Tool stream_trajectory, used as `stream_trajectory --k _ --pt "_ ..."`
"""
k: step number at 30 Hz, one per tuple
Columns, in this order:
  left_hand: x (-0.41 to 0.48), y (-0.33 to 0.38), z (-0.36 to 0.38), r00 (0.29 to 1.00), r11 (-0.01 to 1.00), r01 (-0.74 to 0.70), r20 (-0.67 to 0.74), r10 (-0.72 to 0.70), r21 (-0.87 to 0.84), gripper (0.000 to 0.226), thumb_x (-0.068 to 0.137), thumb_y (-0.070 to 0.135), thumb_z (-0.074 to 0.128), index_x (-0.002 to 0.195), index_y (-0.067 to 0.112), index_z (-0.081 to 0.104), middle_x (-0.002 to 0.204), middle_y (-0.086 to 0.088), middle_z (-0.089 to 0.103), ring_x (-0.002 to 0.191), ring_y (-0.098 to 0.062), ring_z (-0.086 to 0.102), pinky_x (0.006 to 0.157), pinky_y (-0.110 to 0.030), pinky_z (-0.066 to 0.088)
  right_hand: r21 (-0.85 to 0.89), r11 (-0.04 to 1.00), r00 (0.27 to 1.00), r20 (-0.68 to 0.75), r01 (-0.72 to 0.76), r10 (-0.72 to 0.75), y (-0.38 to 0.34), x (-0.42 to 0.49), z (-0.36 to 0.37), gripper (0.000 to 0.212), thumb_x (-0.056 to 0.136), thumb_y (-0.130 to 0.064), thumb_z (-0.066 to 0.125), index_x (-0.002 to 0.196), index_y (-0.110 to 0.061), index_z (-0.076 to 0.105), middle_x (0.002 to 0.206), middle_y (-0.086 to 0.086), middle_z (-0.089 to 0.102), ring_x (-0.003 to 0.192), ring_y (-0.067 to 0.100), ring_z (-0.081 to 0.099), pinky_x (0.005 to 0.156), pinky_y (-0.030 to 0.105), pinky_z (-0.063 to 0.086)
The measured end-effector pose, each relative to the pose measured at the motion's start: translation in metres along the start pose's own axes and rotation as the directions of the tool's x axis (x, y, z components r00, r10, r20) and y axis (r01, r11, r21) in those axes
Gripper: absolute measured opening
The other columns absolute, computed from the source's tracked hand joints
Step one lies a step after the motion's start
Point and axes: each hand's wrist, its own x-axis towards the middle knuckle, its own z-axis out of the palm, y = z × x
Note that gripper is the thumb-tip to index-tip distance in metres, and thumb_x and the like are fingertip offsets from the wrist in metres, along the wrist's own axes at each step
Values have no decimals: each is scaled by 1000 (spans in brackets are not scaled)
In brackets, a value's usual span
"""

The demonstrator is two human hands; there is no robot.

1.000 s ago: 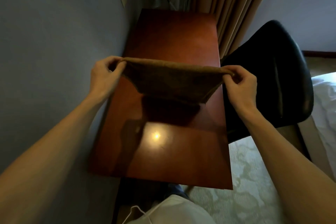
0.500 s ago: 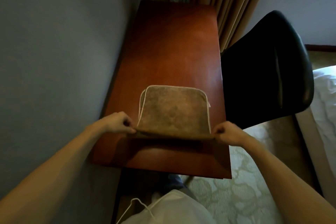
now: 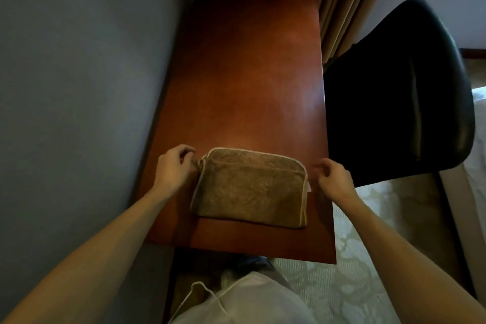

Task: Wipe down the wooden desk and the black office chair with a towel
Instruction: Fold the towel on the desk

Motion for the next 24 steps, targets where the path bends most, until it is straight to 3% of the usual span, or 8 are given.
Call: stream_trajectory --k 2,4,8,12,15,19,21,24 --pt "3 -1 8 1000 1000 -6 -19 6 -7 28 105 22 58 131 16 66 128 -1 67 116 -14 60 98 -32 50 -26 1000 999 49 -11 12 5 3 1 24 99 -13 64 122 -15 70 107 0 73 76 6 60 75 32 54" --pt "9 -8 17 997 998 31 73 -35 48 36 103 29 61 137 17 60 136 -3 63 125 -20 57 103 -38 49 -73 997 990 139 -20 30 7 5 4 22 100 -21 65 121 -18 70 109 0 74 88 15 66 80 37 57" --pt "24 -22 32 954 968 125 242 -177 216 53 100 37 65 147 18 51 141 -6 60 129 -26 56 103 -45 51 -86 996 963 266 -26 48 -2 11 17 27 98 -28 67 125 -22 65 100 -6 69 87 14 65 76 35 55" --pt "37 -27 46 936 932 85 292 -197 354 62 98 44 67 152 24 44 143 -4 55 135 -26 49 105 -49 48 -154 988 959 280 -6 49 -17 22 30 39 98 -27 65 136 -20 57 124 3 62 109 24 64 84 37 53" --pt "42 -27 56 941 898 17 297 -164 441 47 96 42 68 139 29 54 129 0 56 127 -23 49 94 -42 49 -308 951 949 298 -11 107 -18 33 33 37 98 -27 63 134 -18 57 126 8 56 112 28 60 85 39 52" --pt "53 -23 58 900 881 -76 413 -141 467 9 93 29 71 97 30 63 105 7 58 110 -19 56 83 -34 51 -371 929 922 361 5 139 -11 48 30 20 95 -32 67 109 -18 66 114 5 53 105 25 58 83 40 55" --pt "66 -19 52 838 939 -29 520 -165 343 13 89 23 75 85 28 64 94 8 64 95 -16 63 75 -32 53 -344 939 894 426 20 137 -10 57 27 18 90 -38 71 91 -24 61 108 1 54 98 22 58 82 41 56" --pt "88 -11 39 799 970 136 556 -228 201 10 89 20 75 88 24 67 91 3 69 84 -16 65 66 -29 48 -265 963 882 441 -48 165 -16 68 21 29 87 -47 72 81 -25 56 83 -3 65 71 15 64 59 33 52"
